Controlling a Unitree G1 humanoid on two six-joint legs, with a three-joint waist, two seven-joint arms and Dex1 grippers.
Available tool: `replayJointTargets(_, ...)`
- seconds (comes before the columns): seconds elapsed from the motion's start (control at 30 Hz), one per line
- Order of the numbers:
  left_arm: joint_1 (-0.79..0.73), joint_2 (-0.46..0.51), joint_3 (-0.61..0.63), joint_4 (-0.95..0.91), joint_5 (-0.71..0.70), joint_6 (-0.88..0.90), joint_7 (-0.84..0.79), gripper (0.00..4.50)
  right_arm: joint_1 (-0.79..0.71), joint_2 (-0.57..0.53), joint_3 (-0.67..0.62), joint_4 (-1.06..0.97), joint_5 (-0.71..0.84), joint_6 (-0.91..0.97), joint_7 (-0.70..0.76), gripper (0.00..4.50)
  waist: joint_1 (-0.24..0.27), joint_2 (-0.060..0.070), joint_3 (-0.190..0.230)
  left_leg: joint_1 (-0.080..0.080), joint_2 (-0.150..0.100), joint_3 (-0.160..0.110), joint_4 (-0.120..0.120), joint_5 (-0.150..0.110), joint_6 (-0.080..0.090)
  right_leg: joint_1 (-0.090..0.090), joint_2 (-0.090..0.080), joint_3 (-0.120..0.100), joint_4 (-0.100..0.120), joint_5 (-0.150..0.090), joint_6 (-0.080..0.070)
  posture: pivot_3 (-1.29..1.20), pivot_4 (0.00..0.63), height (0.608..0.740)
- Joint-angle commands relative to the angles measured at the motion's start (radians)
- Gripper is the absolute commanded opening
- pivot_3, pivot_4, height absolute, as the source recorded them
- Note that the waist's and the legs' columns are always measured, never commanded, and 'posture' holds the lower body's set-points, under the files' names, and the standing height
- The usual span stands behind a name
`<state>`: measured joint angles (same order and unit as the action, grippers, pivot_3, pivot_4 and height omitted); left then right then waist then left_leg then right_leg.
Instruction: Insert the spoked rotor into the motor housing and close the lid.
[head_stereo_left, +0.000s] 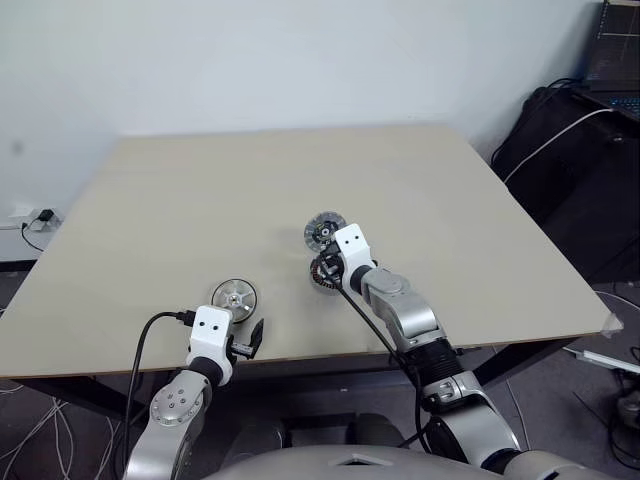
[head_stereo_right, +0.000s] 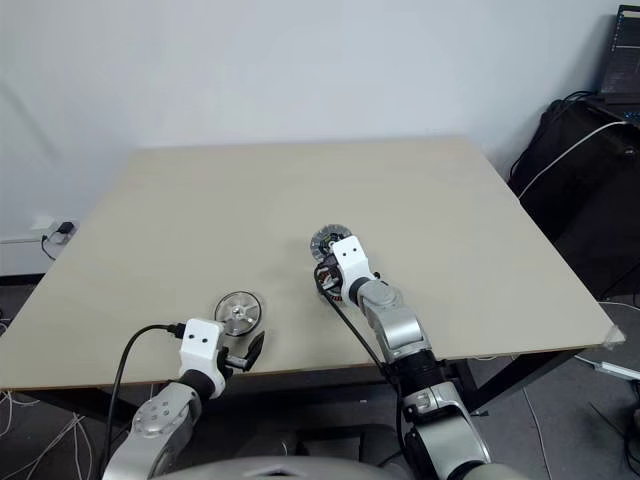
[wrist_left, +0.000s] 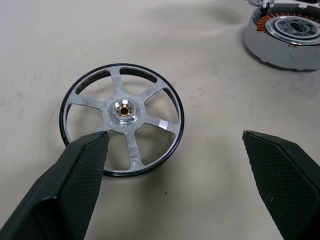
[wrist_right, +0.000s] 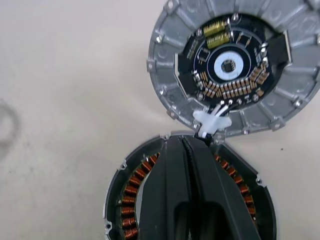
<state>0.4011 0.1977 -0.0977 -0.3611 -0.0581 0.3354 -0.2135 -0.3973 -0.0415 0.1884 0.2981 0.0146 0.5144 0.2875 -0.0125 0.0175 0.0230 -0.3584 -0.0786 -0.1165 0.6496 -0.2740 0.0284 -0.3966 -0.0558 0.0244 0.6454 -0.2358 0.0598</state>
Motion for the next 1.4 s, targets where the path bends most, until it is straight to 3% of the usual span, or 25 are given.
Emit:
replayJointTargets(0.03, -0.009, -0.007, -0.003, -0.024, 0.005, -0.018, 0.006, 4.5, -0.026, 0.007, 0.014, 0.057, -0.021, 0.003, -0.008, 0.06, 0.0, 0.0, 0.0, 0.0, 0.0, 0.0, 0.0, 0.0, 0.0, 0.0, 0.0, 0.0, 0.0, 0.0, 0.0, 0.0, 0.0, 0.74)
replayJointTargets(0.2, -0.011, -0.009, -0.005, -0.026, 0.006, -0.017, 0.01, 4.5, -0.044, 0.027, 0.011, 0.113, -0.024, -0.002, -0.018, 0.06, -0.002, 0.001, -0.002, 0.001, 0.0, 0.0, 0.0, 0.0, 0.0, 0.001, 0.0, 0.0, 0.0, 0.0, 0.0, 0.0, 0.0, 0.74)
replayJointTargets(0.6, -0.01, -0.009, -0.006, -0.031, 0.004, -0.013, 0.012, 4.5, -0.028, 0.021, -0.034, -0.083, 0.021, -0.005, -0.007, 0.06, -0.001, 0.001, -0.001, 0.001, 0.0, 0.0, -0.001, 0.0, -0.001, 0.0, 0.0, 0.0, 0.0, 0.0, -0.001, 0.0, 0.0, 0.74)
replayJointTargets(1.0, -0.007, -0.01, -0.003, -0.032, 0.003, -0.018, 0.017, 4.5, 0.005, 0.002, 0.028, 0.091, -0.031, 0.019, 0.01, 0.06, -0.002, 0.001, -0.005, 0.001, 0.0, 0.0, -0.001, 0.0, 0.0, 0.001, 0.0, 0.0, 0.0, 0.0, -0.001, 0.0, 0.0, 0.74)
replayJointTargets(1.4, -0.013, -0.006, -0.004, -0.027, 0.002, -0.016, 0.013, 4.5, -0.029, 0.027, -0.038, -0.078, 0.027, -0.026, 0.003, 0.06, -0.001, 0.003, -0.003, 0.005, 0.001, 0.0, -0.001, 0.001, -0.001, 0.004, 0.0, 0.0, 0.001, -0.001, 0.001, 0.0, 0.0, 0.74)
